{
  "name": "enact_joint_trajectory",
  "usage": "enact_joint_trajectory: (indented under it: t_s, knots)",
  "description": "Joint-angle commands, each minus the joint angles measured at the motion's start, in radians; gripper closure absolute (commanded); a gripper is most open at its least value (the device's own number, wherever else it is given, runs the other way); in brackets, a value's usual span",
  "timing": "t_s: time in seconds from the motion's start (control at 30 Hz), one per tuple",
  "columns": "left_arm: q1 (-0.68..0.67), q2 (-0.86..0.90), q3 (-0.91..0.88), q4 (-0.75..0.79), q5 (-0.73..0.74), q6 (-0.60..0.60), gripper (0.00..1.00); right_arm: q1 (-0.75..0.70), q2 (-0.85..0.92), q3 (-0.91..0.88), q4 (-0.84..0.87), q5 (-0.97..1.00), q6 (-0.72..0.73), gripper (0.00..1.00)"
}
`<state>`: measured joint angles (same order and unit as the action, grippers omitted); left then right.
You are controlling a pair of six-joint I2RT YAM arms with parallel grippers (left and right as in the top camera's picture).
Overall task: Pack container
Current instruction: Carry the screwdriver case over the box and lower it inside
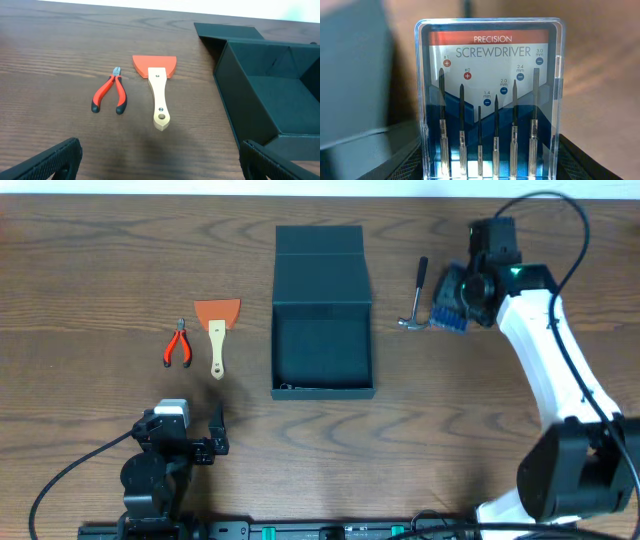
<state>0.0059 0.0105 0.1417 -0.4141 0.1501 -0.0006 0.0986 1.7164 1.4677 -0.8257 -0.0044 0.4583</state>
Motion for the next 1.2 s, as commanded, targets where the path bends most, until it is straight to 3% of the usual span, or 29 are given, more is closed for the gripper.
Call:
enact_joint_trajectory:
  t_s: [0.0, 0.33, 0.5, 0.83, 1.17]
  knots:
    - [0.006, -0.005, -0.02, 0.0, -0.005, -0.001, 0.02, 0.085, -0.039, 0.058, -0.004, -0.06, 0.002, 0.59]
    - [0.006, -0.005, -0.02, 0.0, -0.005, -0.001, 0.02, 0.414, -0.027, 0.068, 0.005, 0.061, 0.145, 0.58]
    - [0.006, -0.005, -0.02, 0.0, -0.005, -0.001, 0.01, 0.499, 0.023, 0.068, 0.004, 0.08, 0.174, 0.58]
    - [0.006, -0.005, -0.02, 0.0, -0.005, -0.001, 0.02, 0.518, 0.185, 0.068, -0.025, 0.079, 0.174, 0.58]
    - [0.006, -0.005, -0.02, 0.0, -0.005, -0.001, 0.01, 0.518, 0.218, 0.068, -0.068, 0.135, 0.197, 0.59]
